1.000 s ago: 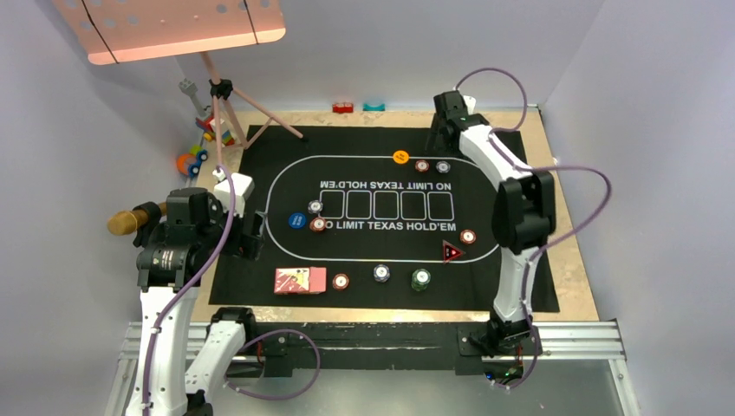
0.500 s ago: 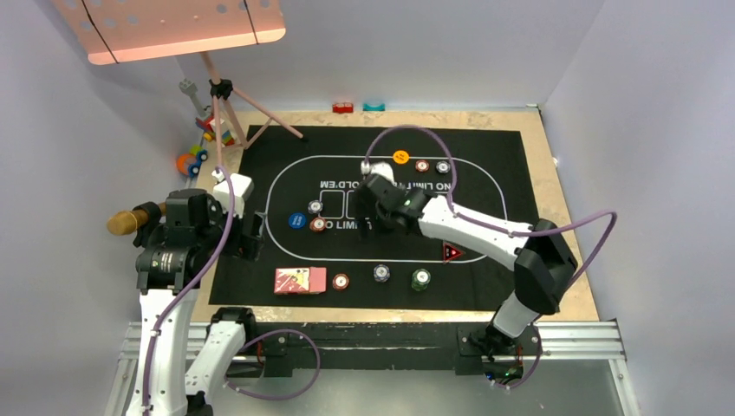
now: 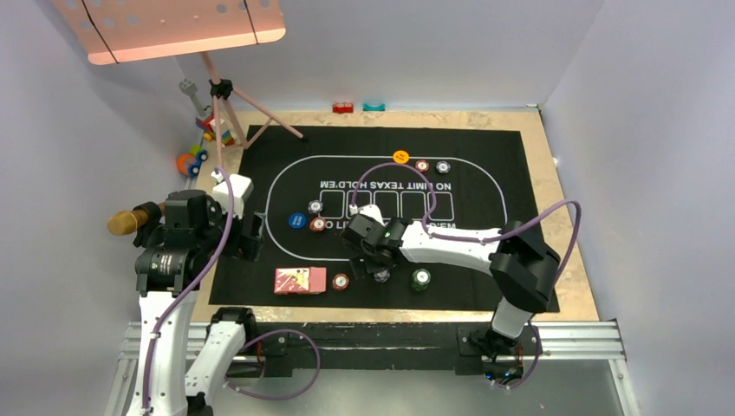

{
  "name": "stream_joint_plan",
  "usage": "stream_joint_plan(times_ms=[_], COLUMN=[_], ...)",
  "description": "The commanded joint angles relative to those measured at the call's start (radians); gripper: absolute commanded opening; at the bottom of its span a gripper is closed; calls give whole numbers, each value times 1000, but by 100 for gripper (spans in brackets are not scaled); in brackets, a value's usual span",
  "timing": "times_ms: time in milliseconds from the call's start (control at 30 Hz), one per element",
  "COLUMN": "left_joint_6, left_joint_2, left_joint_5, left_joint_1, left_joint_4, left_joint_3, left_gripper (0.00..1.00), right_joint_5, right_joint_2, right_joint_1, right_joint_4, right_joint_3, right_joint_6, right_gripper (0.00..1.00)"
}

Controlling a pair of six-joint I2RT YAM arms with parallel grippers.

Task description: Distribute texas hold em gaming equipment

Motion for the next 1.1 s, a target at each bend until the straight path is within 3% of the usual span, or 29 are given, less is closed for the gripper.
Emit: stream_joint_plan(times_ms=[0, 400, 833, 1067], left_joint_6=[-5, -3, -4, -3], left_joint_2=[-6, -3, -6, -1], left_joint_5=[-10, -8, -10, -9], left_joint_1=[3, 2, 3, 2], left_joint_4=[12, 10, 11, 11], left_joint_3=[7, 7, 7, 7], left_gripper=[100, 100, 100, 100], right_joint_5=[-12, -86, -65, -46], right_joint_2=[24, 71, 52, 24], right_joint_1=[-1, -1, -3, -17], right_joint_4=[31, 96, 66, 45], right_joint_3=[-23, -83, -88, -79], right_joint_6=[36, 31, 27, 19], right_gripper=[85, 73, 45, 22])
